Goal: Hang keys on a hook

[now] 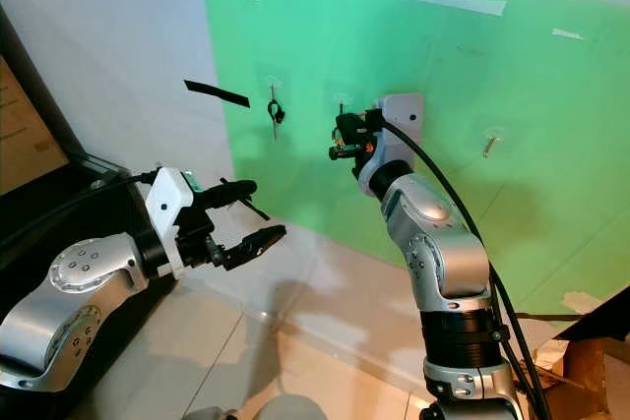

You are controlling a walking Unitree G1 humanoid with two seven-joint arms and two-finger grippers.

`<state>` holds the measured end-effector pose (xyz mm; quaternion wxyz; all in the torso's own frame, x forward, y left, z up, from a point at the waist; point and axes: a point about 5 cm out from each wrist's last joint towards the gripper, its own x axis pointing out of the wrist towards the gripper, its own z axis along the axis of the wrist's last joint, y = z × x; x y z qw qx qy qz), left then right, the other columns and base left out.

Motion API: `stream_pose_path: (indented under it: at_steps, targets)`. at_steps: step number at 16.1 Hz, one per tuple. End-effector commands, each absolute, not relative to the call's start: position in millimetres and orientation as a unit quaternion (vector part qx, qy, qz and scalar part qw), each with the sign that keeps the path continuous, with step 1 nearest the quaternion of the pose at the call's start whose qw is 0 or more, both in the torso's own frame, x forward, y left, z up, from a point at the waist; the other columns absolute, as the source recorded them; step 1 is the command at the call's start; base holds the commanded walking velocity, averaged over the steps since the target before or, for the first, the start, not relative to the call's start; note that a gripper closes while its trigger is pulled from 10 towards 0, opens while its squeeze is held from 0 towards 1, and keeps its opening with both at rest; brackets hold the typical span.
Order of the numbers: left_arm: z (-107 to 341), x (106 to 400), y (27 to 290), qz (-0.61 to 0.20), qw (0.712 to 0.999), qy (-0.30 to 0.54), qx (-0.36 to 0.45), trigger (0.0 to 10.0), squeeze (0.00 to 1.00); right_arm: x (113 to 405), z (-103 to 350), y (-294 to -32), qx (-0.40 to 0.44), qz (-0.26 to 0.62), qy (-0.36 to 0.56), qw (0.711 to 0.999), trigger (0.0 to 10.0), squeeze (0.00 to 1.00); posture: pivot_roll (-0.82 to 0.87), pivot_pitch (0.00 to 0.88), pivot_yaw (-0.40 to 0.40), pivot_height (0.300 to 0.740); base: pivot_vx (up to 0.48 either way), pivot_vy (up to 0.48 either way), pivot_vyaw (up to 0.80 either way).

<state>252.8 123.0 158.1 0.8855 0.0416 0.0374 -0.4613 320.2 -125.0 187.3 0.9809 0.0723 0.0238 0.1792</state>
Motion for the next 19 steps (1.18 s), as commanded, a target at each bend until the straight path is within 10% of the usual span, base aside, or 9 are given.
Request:
stream_pose_path:
  at_steps: [1,19]
  targets:
    - [158,253,123,-0.462,0.885,0.039,0.043,10.0,0.0,318,167,-127,0.073,0.173,0.076,0.979,10.0,1.0,-0.04,0.0,0.004,0.74,0.0,0.0,0.0]
    - [156,259,130,-0.409,0.911,0.036,0.041,10.0,0.0,308,188,-136,0.073,0.189,-0.041,0.978,10.0,1.0,-0.04,0.0,0.002,0.74,0.0,0.0,0.0]
